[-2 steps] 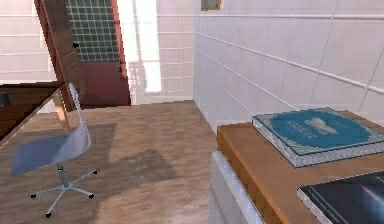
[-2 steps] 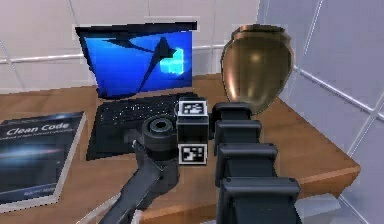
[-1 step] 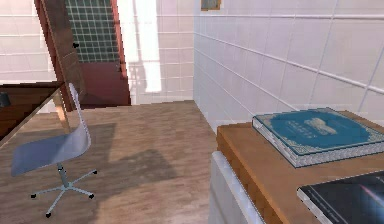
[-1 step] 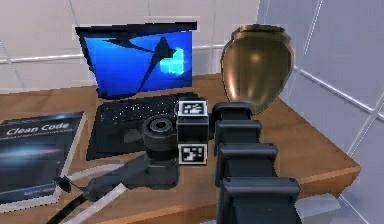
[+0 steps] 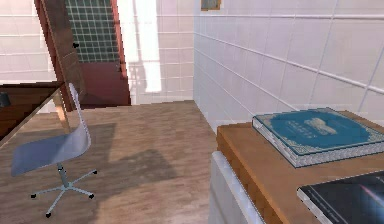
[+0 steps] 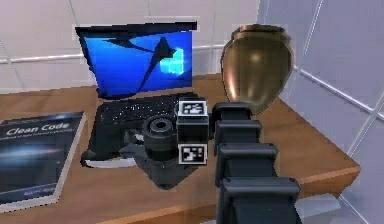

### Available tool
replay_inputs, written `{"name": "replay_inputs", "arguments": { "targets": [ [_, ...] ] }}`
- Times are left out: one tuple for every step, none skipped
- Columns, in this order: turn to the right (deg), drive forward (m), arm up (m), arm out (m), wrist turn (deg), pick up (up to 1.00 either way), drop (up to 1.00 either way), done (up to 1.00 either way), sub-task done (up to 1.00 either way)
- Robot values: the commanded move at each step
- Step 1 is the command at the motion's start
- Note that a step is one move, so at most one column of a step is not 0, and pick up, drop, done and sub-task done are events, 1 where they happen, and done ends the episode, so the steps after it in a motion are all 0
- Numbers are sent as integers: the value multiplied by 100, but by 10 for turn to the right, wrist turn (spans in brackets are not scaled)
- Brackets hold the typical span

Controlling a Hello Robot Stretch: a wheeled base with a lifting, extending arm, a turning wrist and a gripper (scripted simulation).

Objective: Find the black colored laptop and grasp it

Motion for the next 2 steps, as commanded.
{"name": "replay_inputs", "arguments": {
  "targets": [
    [0,0,0,0,30,0,0,0,0],
    [0,0,0,0,0,100,0,0,0]
  ]
}}
